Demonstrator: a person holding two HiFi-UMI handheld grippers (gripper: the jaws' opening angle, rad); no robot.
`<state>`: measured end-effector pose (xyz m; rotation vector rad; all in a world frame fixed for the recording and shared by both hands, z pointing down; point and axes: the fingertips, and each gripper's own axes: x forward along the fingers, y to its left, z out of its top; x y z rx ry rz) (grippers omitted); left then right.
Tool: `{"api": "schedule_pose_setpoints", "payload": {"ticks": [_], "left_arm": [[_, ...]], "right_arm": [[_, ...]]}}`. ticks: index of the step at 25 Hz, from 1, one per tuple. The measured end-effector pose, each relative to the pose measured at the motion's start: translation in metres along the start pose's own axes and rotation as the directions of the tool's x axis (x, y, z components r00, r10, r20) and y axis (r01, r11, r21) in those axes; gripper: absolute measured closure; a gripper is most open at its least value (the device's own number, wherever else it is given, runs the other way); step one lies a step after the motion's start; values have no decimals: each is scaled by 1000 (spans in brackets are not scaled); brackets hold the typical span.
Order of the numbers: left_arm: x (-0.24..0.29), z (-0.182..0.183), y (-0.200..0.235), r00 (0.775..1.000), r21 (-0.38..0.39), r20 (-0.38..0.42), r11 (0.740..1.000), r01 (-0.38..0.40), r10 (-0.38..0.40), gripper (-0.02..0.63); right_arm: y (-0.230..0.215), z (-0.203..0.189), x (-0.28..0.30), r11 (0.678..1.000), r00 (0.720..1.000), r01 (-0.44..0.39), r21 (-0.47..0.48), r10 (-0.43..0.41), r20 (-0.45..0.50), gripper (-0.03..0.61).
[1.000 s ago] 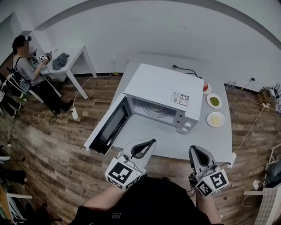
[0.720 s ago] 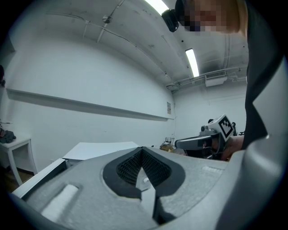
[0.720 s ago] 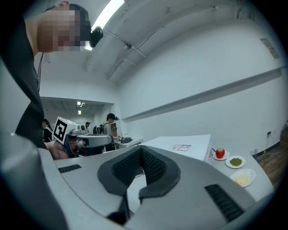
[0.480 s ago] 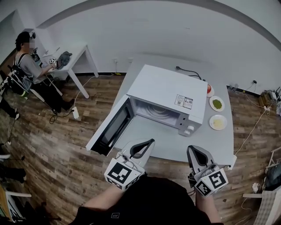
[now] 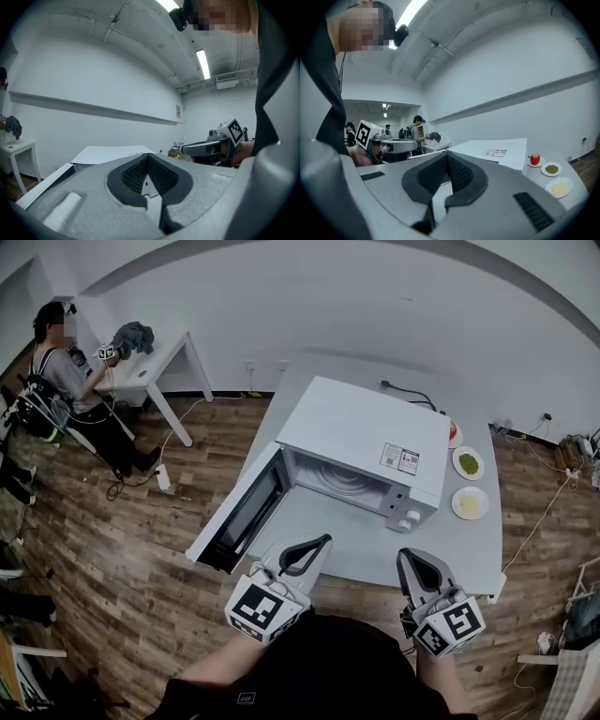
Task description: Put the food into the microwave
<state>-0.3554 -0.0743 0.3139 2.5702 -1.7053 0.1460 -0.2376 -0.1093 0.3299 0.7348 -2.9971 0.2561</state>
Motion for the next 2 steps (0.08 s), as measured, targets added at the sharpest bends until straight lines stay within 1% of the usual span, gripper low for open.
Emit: {"api": "schedule_pose_setpoints", "payload": {"ticks": [2], "left_arm": [[0,0,2,1000,1,0,1000,0,0,607]], "right_arm": [[0,0,3,1000,1000,-1,-2,1,-2,566]]}}
